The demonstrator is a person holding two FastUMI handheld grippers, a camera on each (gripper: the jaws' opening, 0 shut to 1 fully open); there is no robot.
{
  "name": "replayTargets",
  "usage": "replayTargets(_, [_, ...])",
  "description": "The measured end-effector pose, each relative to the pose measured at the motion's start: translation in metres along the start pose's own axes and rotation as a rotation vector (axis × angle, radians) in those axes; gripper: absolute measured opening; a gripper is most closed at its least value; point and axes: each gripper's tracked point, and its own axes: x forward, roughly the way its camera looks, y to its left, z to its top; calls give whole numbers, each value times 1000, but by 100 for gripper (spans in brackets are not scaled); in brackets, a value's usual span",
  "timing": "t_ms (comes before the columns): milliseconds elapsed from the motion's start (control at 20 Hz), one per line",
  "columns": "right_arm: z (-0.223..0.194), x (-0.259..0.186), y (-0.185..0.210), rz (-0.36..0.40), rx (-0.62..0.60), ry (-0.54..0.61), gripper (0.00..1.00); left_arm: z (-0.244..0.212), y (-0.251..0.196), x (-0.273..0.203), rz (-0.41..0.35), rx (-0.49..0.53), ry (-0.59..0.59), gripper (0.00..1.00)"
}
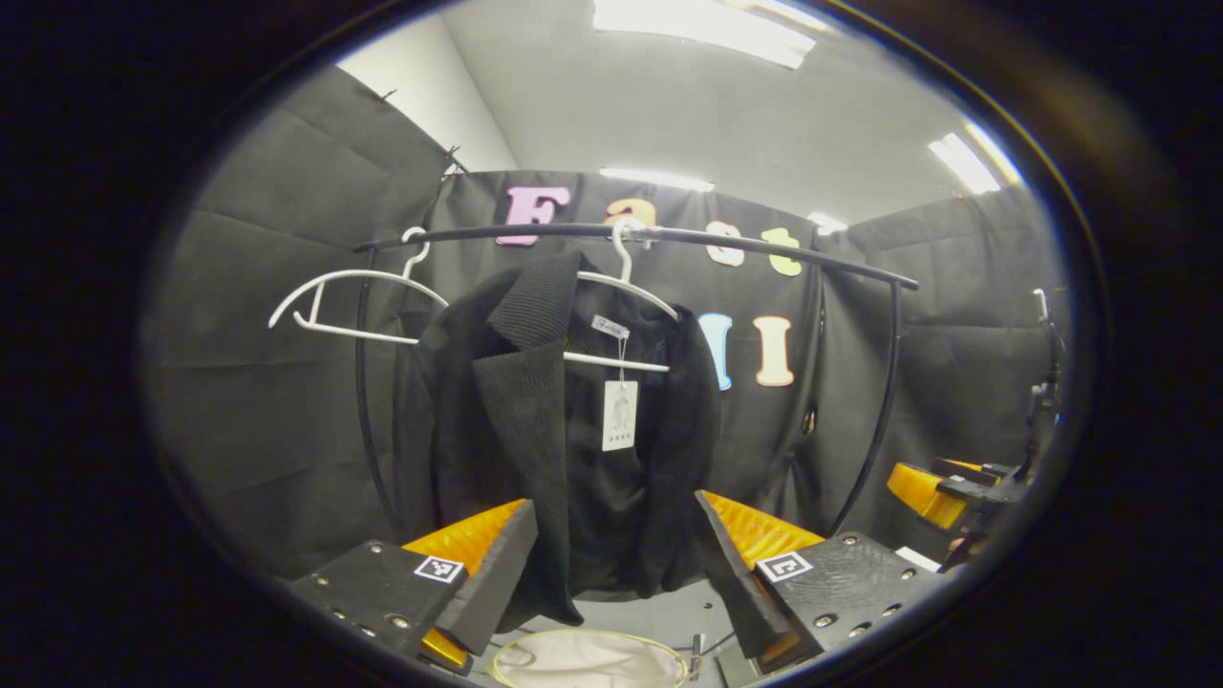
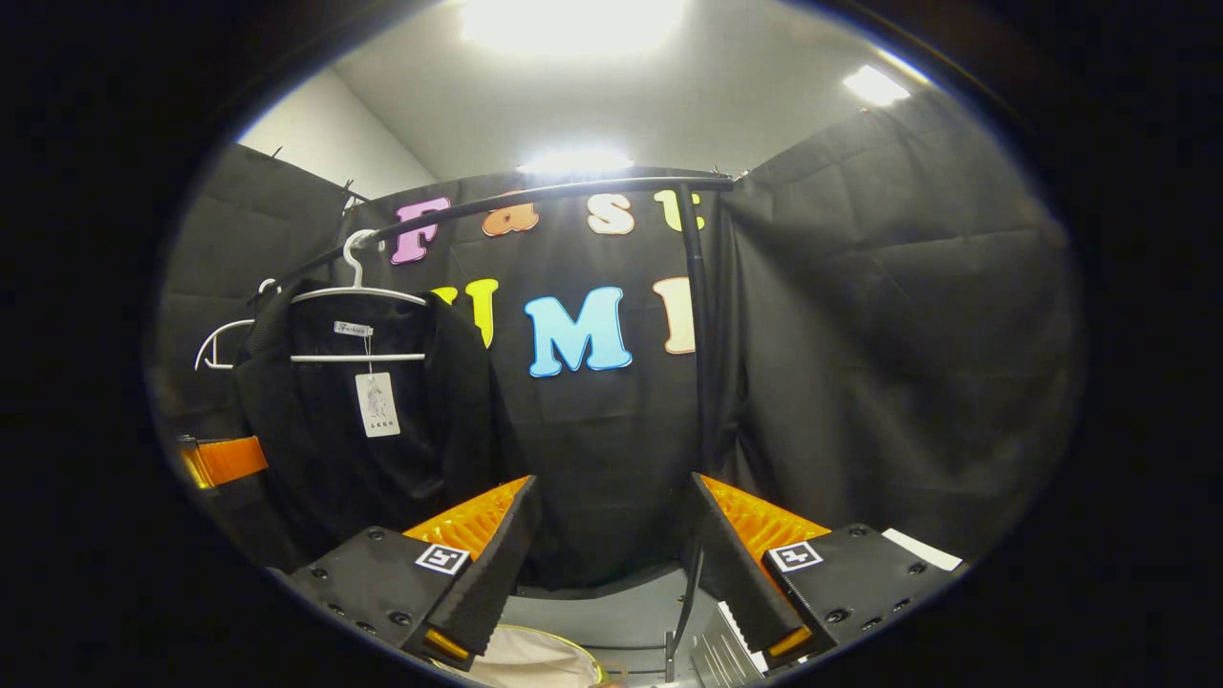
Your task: Grasp the clothes on the hanger with both hands and then place them into the laundry hamper below.
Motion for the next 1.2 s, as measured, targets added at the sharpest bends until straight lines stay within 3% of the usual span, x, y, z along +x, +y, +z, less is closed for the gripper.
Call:
replayTargets(550, [1, 7, 28, 51, -6, 47, 98, -1, 25, 0, 59, -24, -1, 94])
replayTargets(900, [11, 36, 69, 172, -1, 56, 98, 12, 50, -2, 179, -42, -14, 94])
replayTargets(1000, [14, 53, 86, 219, 10, 55, 98, 19, 54, 2, 212, -48, -17, 94])
replayTargets(1050, [17, 64, 95, 244, 14, 50, 93, 23, 55, 5, 227, -51, -20, 94])
replayTargets(1100, [20, 75, 103, 271, 17, 43, 98, 28, 58, 8, 246, -54, -24, 94])
replayTargets(1200, [22, 100, 120, 324, 17, 43, 98, 39, 62, 19, 288, -63, -37, 94])
